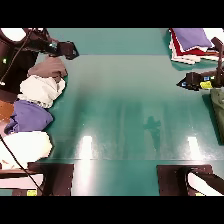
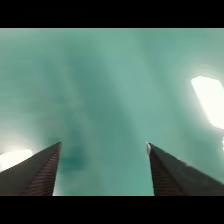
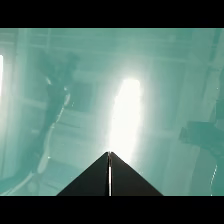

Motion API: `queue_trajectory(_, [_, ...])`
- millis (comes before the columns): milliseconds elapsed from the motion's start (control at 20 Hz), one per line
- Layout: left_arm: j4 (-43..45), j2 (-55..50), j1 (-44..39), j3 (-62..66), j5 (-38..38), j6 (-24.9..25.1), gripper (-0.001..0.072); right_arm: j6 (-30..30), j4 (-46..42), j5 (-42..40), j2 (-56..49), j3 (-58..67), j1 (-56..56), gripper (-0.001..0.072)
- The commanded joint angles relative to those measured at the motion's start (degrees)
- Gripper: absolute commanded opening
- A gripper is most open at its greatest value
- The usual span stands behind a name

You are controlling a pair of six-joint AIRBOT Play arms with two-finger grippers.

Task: Fold the shirts.

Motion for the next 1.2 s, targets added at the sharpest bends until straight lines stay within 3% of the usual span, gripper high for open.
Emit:
queue_trajectory(0, [21.79, -3.52, 2.1, 0.04, 5.7, -5.14, 0.0626, 0.02, 0.02, 0.09, 0.04, 0.07, 0.04, 0.0018])
queue_trajectory(300, [20.2, -17.88, 12.24, 0.04, 7.65, -8.24, 0.0627, 0.02, 0.26, 0.09, 0.04, 0.04, 0.13, 0.0019])
queue_trajectory(550, [19.37, -23.26, 13.99, 0.04, 11.17, -8.87, 0.0595, 0.02, 0.33, 0.63, 0.04, 0.04, 0.13, 0.0019])
queue_trajectory(600, [19.3, -23.23, 13.99, 0.37, 11.8, -10.97, 0.0374, 0.02, 0.31, 0.66, 0.04, 0.04, 0.13, 0.0019])
queue_trajectory(650, [18.58, -23.23, 13.88, 1.44, 11.32, -11.13, 0.0063, 0.02, 0.31, 0.72, 0.04, 0.04, 0.11, 0.0019])
queue_trajectory(700, [17.64, -23.23, 13.88, 3.28, 10.29, -11.06, 0.0032, 0.02, 0.33, 0.72, 0.04, 0.07, 0.13, 0.0018])
queue_trajectory(900, [11.17, -19.52, 13.44, 15.45, 4.04, -9.84, 0.0025, 0.02, 0.39, 0.55, 0.04, 0.85, 0.11, 0.0018])
queue_trajectory(1050, [10.51, -8.79, 9.9, 20.63, 3.28, -3.72, 0.0025, 0.02, 0.26, -1.18, 0.04, 6.88, 0.11, 0.0019])
queue_trajectory(1150, [10.47, 0.37, 6.12, 20.41, 1.11, -2.43, 0.0025, 0.0, 0.26, -4.5, 0.04, 11.98, 0.11, 0.0019])
